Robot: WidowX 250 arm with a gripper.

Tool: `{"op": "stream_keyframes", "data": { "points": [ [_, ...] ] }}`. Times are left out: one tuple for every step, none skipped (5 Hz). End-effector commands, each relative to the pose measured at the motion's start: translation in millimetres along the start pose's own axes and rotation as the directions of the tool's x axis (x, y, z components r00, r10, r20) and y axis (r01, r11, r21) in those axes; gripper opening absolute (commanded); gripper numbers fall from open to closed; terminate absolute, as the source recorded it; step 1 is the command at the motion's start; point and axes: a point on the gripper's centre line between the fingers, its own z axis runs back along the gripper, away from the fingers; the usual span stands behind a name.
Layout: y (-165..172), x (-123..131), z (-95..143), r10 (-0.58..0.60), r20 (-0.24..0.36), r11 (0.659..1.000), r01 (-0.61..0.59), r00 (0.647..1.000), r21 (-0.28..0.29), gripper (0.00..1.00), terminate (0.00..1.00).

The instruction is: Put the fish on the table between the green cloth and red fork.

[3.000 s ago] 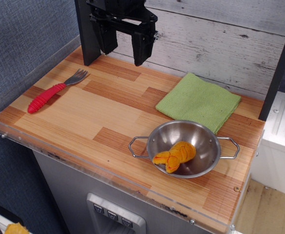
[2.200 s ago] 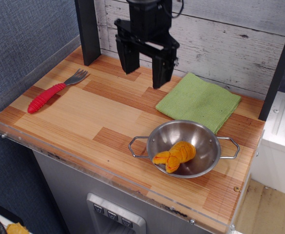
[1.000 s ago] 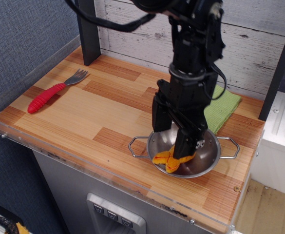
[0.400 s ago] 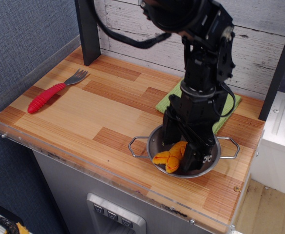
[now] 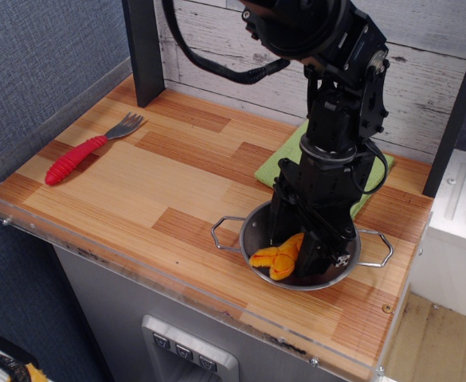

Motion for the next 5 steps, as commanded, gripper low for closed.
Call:
{"op": "stream_keyframes", "data": {
  "points": [
    [6.0, -2.3, 25.7, 0.003, 0.061, 0.999, -0.006, 0.998, 0.047, 0.0, 0.0],
    [17.6, -13.1, 67.1, 0.053, 0.177, 0.991, -0.074, 0.983, 0.111, 0.0, 0.0],
    [61.2, -34.9, 103.7, 0.197, 0.303, 0.963, -0.242, 0.933, 0.119, 0.0, 0.0],
    [116.5, -48.2, 112.6, 0.365, 0.313, 0.906, -0.412, 0.877, 0.097, 0.0, 0.0],
    [162.9, -62.4, 98.4, 0.499, 0.291, 0.842, -0.536, 0.816, 0.06, 0.0, 0.0]
  ]
}}
